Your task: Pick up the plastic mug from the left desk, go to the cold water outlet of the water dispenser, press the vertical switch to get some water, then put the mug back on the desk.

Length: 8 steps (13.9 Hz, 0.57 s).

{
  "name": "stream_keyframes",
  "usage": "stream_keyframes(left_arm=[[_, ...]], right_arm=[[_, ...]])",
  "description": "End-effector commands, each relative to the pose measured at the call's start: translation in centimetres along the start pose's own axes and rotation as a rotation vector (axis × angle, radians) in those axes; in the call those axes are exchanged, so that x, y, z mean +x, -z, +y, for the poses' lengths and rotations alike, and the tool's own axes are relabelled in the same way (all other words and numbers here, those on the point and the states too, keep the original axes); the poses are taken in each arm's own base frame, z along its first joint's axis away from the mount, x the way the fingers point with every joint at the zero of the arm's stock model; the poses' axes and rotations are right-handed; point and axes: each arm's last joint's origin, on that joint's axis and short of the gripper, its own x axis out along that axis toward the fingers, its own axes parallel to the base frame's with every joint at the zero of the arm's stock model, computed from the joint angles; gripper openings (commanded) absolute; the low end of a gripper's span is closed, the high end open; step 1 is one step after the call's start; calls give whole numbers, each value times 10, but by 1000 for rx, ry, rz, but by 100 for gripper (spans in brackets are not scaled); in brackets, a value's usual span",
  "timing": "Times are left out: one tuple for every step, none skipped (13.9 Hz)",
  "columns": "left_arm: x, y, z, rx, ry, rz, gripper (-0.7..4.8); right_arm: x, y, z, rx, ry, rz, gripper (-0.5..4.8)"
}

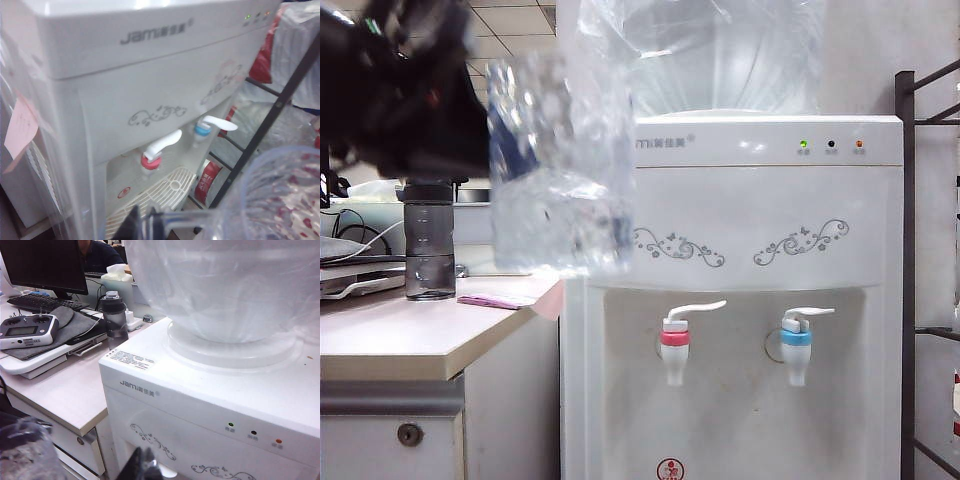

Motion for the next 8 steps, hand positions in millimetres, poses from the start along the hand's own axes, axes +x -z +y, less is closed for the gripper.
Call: stream_keyframes(left_arm=[[22, 0, 1, 12, 18, -101, -6], [42, 12, 3, 15, 38, -114, -6], [56, 26, 0, 17, 57, -98, -6], [62, 33, -3, 21, 72, -99, -6], [65, 36, -5, 23, 81, -101, -6], [68, 40, -8, 26, 91, -101, -6], [72, 46, -11, 28, 97, -97, -6], [86, 61, -20, 33, 80, -64, -6]], right_arm=[[0, -2, 0, 0, 1, -10, -7], [0, 0, 0, -6, 3, 8, -6], [0, 0, 0, -7, 4, 8, -6], [0, 0, 0, -7, 4, 8, -6], [0, 0, 0, -7, 4, 10, -6], [0, 0, 0, -8, 4, 11, -6], [0, 0, 0, -8, 4, 11, -6], [0, 0, 0, -8, 4, 11, -6]])
